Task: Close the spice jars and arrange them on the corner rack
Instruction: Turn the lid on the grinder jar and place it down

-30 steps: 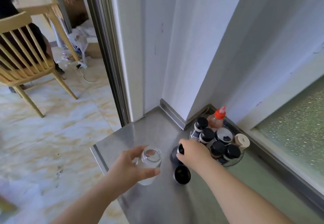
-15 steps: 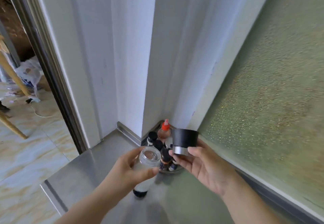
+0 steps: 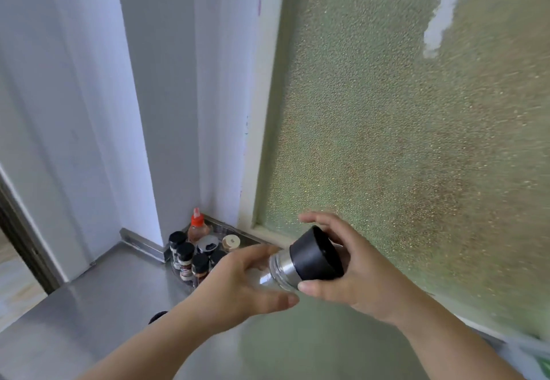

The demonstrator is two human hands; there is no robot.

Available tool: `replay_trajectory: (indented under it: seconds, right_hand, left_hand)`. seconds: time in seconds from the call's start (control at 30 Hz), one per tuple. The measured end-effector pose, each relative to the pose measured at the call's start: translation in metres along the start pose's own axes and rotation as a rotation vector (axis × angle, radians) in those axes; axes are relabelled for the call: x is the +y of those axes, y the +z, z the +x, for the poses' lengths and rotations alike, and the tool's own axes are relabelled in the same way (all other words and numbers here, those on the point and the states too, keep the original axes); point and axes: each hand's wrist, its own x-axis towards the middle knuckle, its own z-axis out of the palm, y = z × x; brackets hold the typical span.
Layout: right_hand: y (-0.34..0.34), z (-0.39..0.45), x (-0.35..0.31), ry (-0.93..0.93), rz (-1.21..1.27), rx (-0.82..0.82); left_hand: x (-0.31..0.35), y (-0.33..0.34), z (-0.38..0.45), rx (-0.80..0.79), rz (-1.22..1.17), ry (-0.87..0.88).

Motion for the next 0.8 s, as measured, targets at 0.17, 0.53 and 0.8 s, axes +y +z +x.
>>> replay_trajectory:
  seconds: [0.17, 0.53, 0.8]
  right_hand:
    - [-0.032, -0.019, -0.007, -0.011, -0.209, -0.004]
    - [-0.056, -0.02, -0.031, 0.025, -0.439, 0.032]
    - [-0.036, -0.004, -0.047, 0.288, -0.128, 0.01]
  left_hand:
    - [0.023, 0.029, 0.008, 0.024, 0.113, 0.01]
    - [0.061, 0.036, 0.015, 0.109, 0.494, 0.116]
    - [0.053, 0.024, 0.014, 0.239, 0.58, 0.256]
